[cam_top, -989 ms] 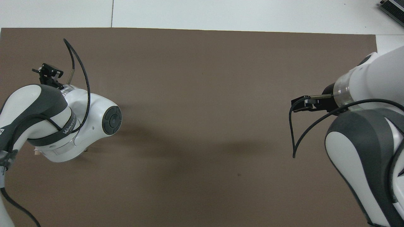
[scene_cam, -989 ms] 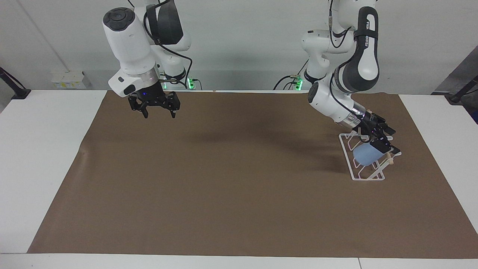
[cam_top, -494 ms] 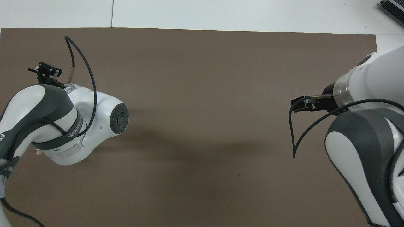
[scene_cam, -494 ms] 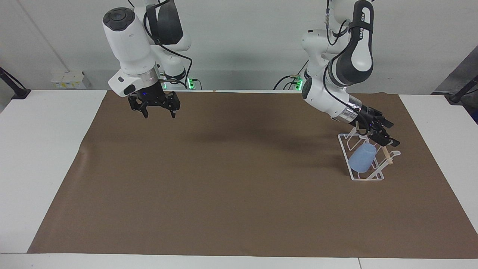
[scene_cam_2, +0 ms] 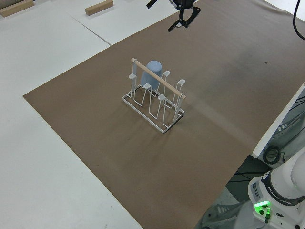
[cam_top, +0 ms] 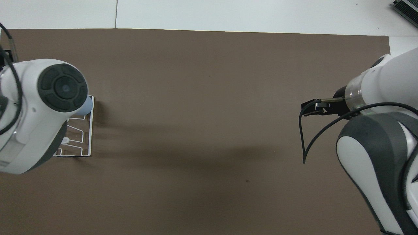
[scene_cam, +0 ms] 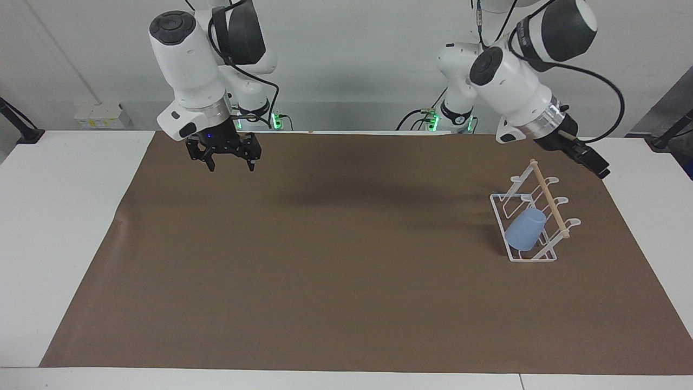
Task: Hang cup on cup holder
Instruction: 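Release the cup and withdraw the left gripper from the rack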
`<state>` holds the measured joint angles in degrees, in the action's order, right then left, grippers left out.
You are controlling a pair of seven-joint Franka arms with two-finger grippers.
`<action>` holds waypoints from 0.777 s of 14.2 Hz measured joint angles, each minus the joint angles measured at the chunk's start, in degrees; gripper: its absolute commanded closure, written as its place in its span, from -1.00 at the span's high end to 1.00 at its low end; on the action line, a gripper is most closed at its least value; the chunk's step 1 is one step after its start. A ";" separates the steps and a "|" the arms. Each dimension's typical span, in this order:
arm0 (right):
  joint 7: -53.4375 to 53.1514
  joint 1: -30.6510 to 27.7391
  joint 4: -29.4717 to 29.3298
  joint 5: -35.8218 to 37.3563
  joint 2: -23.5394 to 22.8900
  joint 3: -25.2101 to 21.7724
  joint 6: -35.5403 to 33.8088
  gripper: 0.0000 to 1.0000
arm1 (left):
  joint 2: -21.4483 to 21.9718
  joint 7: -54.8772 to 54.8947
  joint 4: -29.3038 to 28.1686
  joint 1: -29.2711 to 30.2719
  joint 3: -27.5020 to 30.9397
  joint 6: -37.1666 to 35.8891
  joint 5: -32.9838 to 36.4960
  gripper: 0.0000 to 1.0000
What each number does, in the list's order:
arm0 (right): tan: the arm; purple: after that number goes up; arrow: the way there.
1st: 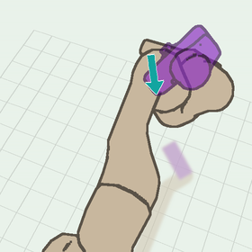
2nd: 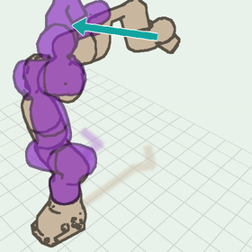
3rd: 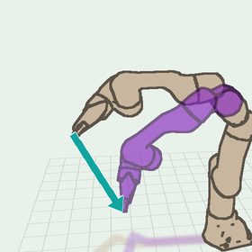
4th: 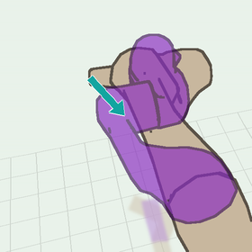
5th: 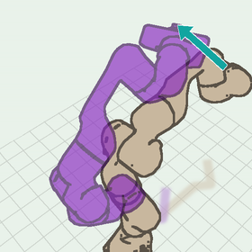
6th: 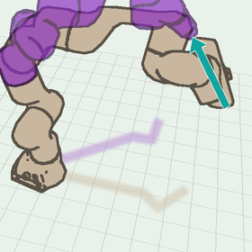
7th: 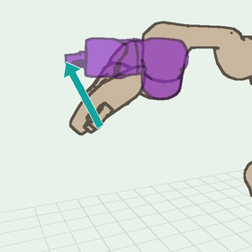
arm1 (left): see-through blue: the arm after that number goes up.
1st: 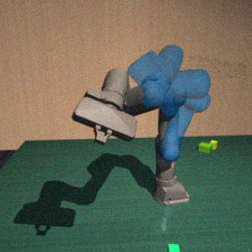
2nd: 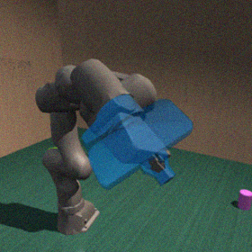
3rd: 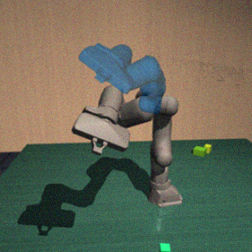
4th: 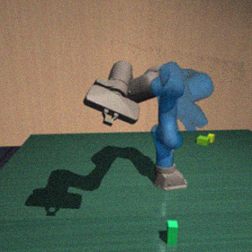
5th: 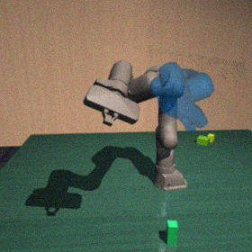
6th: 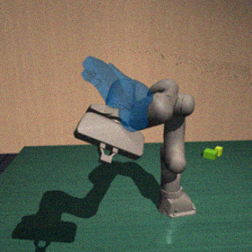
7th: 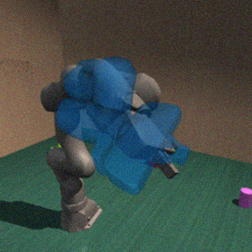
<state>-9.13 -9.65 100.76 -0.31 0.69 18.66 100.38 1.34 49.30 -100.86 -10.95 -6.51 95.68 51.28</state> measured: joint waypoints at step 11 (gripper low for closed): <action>0.00 0.00 0.00 0.00 0.00 0.00 0.00 1.00 | 3.37 -5.18 4.09 12.92 0.55 -3.88 -38.34 1.00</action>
<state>-9.13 -9.65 100.76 -0.31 0.69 18.66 100.38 4.71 44.12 -96.78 1.97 -5.96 91.80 12.94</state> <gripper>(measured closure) 0.000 0.000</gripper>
